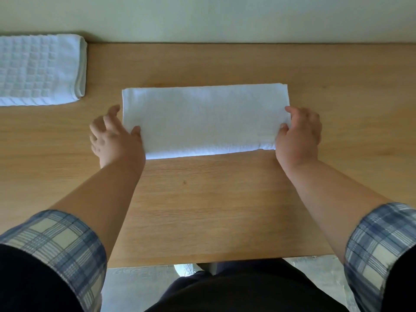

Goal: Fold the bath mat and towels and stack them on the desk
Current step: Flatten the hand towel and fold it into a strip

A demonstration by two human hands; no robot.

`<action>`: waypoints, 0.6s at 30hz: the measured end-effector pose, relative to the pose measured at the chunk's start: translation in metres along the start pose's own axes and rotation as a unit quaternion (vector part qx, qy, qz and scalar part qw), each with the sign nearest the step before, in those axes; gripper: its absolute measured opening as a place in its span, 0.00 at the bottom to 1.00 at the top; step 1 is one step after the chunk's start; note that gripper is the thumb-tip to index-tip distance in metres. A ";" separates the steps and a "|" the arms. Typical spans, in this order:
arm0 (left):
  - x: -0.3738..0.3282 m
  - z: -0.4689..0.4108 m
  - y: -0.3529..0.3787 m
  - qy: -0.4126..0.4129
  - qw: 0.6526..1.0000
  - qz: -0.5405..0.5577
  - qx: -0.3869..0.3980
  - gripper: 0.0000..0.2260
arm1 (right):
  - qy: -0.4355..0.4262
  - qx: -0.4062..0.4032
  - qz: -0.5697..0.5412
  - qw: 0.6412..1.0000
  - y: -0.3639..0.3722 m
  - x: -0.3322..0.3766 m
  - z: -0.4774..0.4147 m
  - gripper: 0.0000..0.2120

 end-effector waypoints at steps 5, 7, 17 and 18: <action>-0.061 0.049 0.019 0.405 0.910 -0.004 0.087 0.21 | -0.255 0.075 0.015 0.964 0.021 0.062 0.005 0.23; -0.076 0.052 0.039 0.430 0.887 -0.093 0.137 0.22 | -0.277 0.185 0.027 0.943 0.037 0.074 -0.005 0.23; -0.022 -0.037 0.040 0.243 0.925 -0.274 0.105 0.32 | -0.164 0.292 0.167 0.927 0.031 0.002 -0.059 0.37; -0.023 -0.036 0.038 0.236 0.927 -0.274 0.103 0.32 | -0.156 0.291 0.172 0.928 0.029 0.001 -0.061 0.37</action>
Point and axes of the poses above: each hand's wrist, its own z-axis away from the middle knuckle, its own y-axis out of the palm, x = y × z, the point moved 1 cm from there along -z, towards the middle knuckle, and after that the axes turned 15 degrees about -y, right-handed, at the moved point
